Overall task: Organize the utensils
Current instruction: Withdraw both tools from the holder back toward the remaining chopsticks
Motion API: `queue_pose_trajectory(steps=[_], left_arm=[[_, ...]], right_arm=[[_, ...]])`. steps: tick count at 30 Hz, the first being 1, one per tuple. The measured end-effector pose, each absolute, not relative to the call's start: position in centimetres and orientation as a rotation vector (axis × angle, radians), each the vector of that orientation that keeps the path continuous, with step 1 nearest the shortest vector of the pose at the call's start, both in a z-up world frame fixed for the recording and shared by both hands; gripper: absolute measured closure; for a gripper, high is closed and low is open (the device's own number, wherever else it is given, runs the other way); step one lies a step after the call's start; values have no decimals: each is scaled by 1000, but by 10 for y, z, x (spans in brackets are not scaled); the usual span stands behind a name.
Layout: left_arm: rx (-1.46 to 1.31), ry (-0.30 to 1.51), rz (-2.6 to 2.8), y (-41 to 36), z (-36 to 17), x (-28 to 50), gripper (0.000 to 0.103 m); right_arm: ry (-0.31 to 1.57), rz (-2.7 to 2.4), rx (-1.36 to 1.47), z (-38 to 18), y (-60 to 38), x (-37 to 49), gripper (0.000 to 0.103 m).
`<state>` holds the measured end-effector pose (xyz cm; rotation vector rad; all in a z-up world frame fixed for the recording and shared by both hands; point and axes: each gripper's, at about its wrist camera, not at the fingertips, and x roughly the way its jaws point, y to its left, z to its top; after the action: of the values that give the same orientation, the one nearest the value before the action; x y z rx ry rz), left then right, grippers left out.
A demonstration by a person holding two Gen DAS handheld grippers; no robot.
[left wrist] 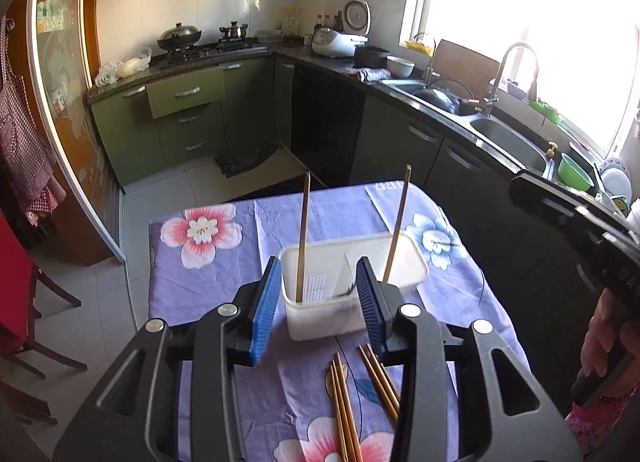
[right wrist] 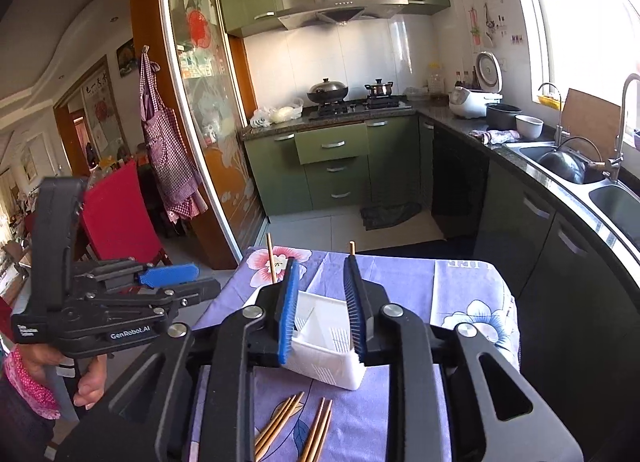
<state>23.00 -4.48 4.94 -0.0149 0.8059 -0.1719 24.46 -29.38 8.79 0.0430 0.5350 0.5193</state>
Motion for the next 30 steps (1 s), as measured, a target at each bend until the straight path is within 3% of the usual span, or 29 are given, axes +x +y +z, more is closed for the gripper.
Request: queue_pose_trajectory(steps=[7, 11, 13, 18, 30], left_arm=[[2, 1086, -202, -61, -60, 212, 66], [-31, 1218, -195, -61, -120, 220, 83], [-33, 1249, -178, -63, -137, 223, 85], [-11, 1271, -158, -64, -152, 227, 86], [47, 1303, -159, -77, -162, 232, 87]], right_arm=[[587, 412, 28, 29, -335, 187, 65], [676, 383, 88, -28, -358, 174, 62], [723, 383, 122, -51, -366, 172, 62], [776, 381, 158, -80, -378, 173, 62], [807, 397, 165, -89, -364, 183, 61]])
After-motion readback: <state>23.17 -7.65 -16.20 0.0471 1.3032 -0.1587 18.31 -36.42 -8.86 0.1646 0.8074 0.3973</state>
